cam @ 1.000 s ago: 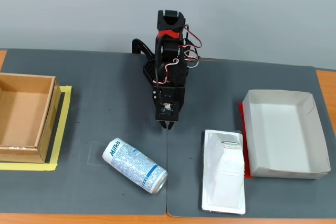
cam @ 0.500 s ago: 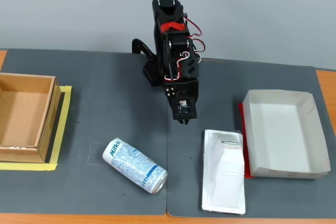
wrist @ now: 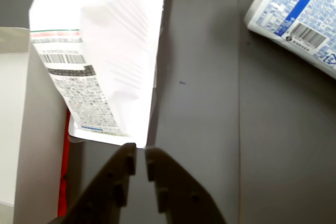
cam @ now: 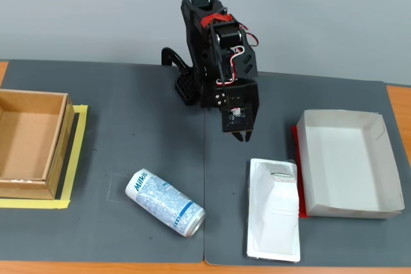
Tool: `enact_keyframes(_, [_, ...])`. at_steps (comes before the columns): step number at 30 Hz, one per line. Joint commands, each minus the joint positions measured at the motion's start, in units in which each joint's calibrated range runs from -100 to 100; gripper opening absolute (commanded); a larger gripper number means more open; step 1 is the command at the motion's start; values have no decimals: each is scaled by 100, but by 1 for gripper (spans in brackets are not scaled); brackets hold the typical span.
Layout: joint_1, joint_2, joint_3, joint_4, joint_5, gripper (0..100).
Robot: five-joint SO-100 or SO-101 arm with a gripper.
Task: Pick the sandwich and put it in the gray box
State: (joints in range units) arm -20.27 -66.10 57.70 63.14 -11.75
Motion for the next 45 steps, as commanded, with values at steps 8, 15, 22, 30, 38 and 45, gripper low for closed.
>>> enact_keyframes(8, [-506,120,-754,14,-52,2])
enact_keyframes(15, [-872,1324,-2048,856,-433,2])
enact_keyframes(22, [-849,2825,-3956,1724,-615,4])
enact_keyframes(30, [-364,4096,-5096,2202,-1053,23])
enact_keyframes(38, [-185,4961,-5784,2280,-1079,34])
enact_keyframes(45, [-349,5733,-6399,1941,-985,37])
